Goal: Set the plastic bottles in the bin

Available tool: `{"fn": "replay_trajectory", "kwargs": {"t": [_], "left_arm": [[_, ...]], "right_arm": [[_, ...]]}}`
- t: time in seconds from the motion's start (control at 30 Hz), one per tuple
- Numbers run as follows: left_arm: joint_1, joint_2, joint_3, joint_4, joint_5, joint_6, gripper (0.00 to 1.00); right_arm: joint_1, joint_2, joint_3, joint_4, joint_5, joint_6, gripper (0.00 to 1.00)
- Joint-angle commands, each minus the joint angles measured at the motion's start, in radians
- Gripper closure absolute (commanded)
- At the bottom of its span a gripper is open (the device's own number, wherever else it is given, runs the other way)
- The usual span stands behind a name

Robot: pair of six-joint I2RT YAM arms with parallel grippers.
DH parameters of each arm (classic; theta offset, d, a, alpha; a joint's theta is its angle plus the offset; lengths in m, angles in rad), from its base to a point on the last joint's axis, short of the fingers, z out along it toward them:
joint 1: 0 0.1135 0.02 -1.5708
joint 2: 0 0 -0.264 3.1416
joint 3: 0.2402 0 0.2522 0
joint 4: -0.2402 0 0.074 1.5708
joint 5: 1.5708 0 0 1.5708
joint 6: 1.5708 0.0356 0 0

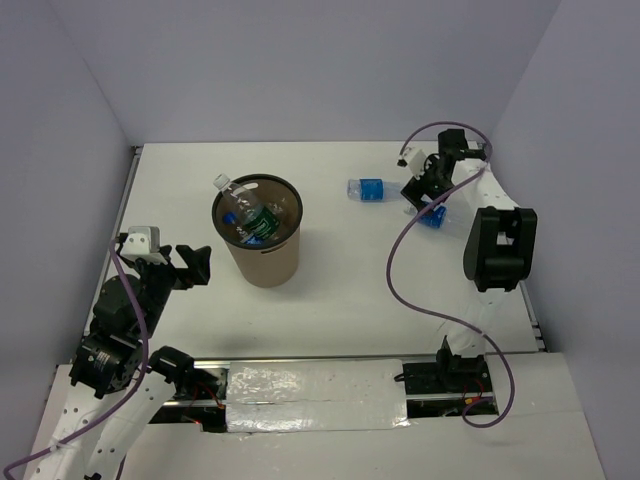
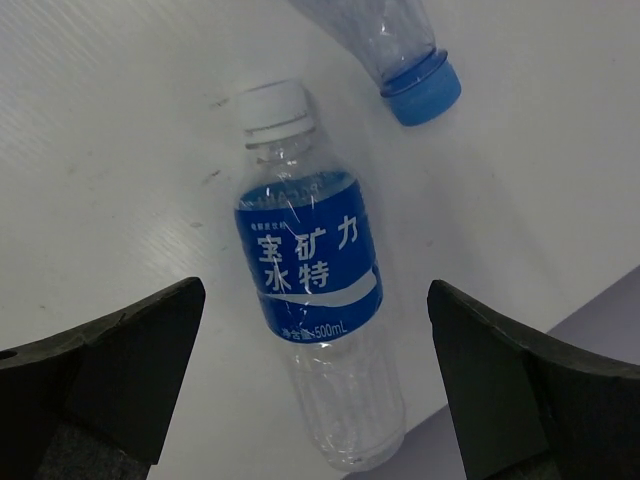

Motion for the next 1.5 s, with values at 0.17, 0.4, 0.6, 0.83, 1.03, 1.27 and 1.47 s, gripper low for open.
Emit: {"fn": "replay_trajectory", "kwargs": {"t": [0.17, 0.4, 0.6, 0.83, 1.03, 1.27, 1.47], "left_arm": [[0.005, 0.006, 0.004, 0.052, 0.007, 0.006, 0.0], [0.005, 0.008, 0.002, 0.05, 0.005, 0.004, 0.0], [0.005, 0.013, 0.002, 0.055, 0.02, 0.009, 0.01], [0.005, -0.032, -0.006, 0.13, 0.21, -0.002, 0.0], [0.005, 0.028, 0.039, 0.289, 0.43, -0.282, 0.06], [-0.021, 0.194, 0.039, 0.594, 0.642, -0.618, 0.07], [-0.211, 0.301, 0.072, 0.714, 0.51, -0.612, 0.05]], "right_arm": [[0.005, 0.112, 0.034, -0.04, 0.178, -0.124, 0.02], [0.003, 0.158, 0.02, -0.02, 0.184, -0.104, 0.13], [-0.013, 0.104, 0.0, -0.072, 0.1, -0.085, 0.49], [-0.023, -0.18, -0.051, -0.27, -0.259, -0.108, 0.65], [0.009, -0.348, 0.04, -0.572, -0.657, -0.153, 0.71], [0.207, -0.481, 0.044, -0.637, -0.979, -0.029, 0.73], [0.347, -0.604, -0.028, -0.346, -1.055, 0.33, 0.73]]}}
